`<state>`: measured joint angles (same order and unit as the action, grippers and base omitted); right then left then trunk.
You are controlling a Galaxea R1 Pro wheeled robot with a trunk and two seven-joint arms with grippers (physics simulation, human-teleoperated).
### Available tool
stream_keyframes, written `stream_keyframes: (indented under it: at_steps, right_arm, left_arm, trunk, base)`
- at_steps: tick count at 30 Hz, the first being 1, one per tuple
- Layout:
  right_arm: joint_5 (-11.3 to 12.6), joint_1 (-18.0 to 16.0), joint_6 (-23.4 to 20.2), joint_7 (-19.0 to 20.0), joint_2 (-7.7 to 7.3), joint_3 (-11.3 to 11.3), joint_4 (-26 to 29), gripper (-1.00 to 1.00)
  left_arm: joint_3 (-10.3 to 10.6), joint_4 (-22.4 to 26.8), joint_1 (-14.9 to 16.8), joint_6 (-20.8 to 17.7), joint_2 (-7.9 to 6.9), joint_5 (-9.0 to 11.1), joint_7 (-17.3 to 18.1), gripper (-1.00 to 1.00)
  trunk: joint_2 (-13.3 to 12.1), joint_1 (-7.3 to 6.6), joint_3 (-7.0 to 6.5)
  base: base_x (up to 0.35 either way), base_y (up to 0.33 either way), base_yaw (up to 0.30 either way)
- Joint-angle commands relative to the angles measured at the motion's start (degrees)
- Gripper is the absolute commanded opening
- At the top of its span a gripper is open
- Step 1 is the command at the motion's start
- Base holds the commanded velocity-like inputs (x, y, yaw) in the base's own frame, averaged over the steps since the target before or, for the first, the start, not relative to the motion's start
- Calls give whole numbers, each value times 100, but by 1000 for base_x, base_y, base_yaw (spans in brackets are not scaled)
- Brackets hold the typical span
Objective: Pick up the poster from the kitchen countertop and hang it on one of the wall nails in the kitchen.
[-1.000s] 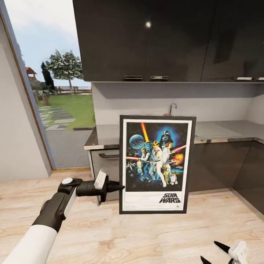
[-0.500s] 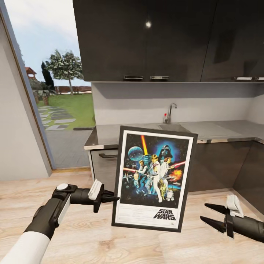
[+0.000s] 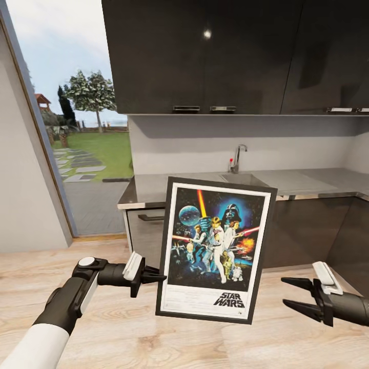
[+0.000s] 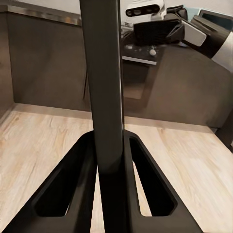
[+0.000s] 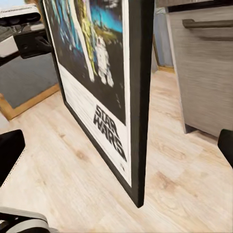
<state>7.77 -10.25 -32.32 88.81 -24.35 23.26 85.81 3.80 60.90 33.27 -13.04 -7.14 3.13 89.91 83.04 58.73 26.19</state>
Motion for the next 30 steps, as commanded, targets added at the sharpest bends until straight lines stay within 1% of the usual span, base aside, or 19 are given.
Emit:
stream_keyframes:
  at_steps: [1, 2, 3, 5, 12, 16, 22, 26, 30]
  right_arm:
    - [12, -17, -59, 37, -4, -30, -8, 100]
    - [32, -48, -57, 80, -12, -293, -26, 100]
    - [38, -57, -56, 91, -14, -430, -30, 100]
    - [42, -68, -56, 96, -15, -524, -33, 100]
    - [48, -118, -58, 103, -10, -687, -37, 100]
    - [47, -131, -56, 102, 21, -738, -45, 100]
    - [42, -134, -48, 97, 33, -949, -54, 100]
    - [41, -135, -47, 93, 35, -1005, -112, 100]
    - [41, -135, -47, 93, 36, -1011, -136, 100]
  left_arm:
    - [15, 1, 4, -33, -6, 21, 9, -100]
    - [15, -5, 4, -29, -6, 21, 9, -100]
    - [15, -6, 4, -29, -6, 21, 9, -100]
    - [15, -7, 4, -27, -6, 21, 9, -100]
    - [15, -4, 4, -24, -6, 21, 9, -100]
    - [15, 13, 4, -24, -6, 25, 9, -100]
    - [15, 41, 4, -23, -6, 29, 9, -100]
    - [15, 51, 4, -23, -6, 25, 9, -100]
    - [14, 52, 4, -23, -6, 23, 9, -100]
  trunk:
    - [4, 0, 7]
    - [4, 0, 7]
    - [4, 0, 7]
    - [4, 0, 7]
    - [4, 0, 7]
    - [4, 0, 7]
    - [4, 0, 7]
    - [4, 0, 7]
    - [4, 0, 7]
  base:
    - [0, 0, 0]
    - [0, 0, 0]
    - [0, 0, 0]
    - [0, 0, 0]
    - [0, 0, 0]
    - [0, 0, 0]
    - [0, 0, 0]
    - [0, 0, 0]
    - [0, 0, 0]
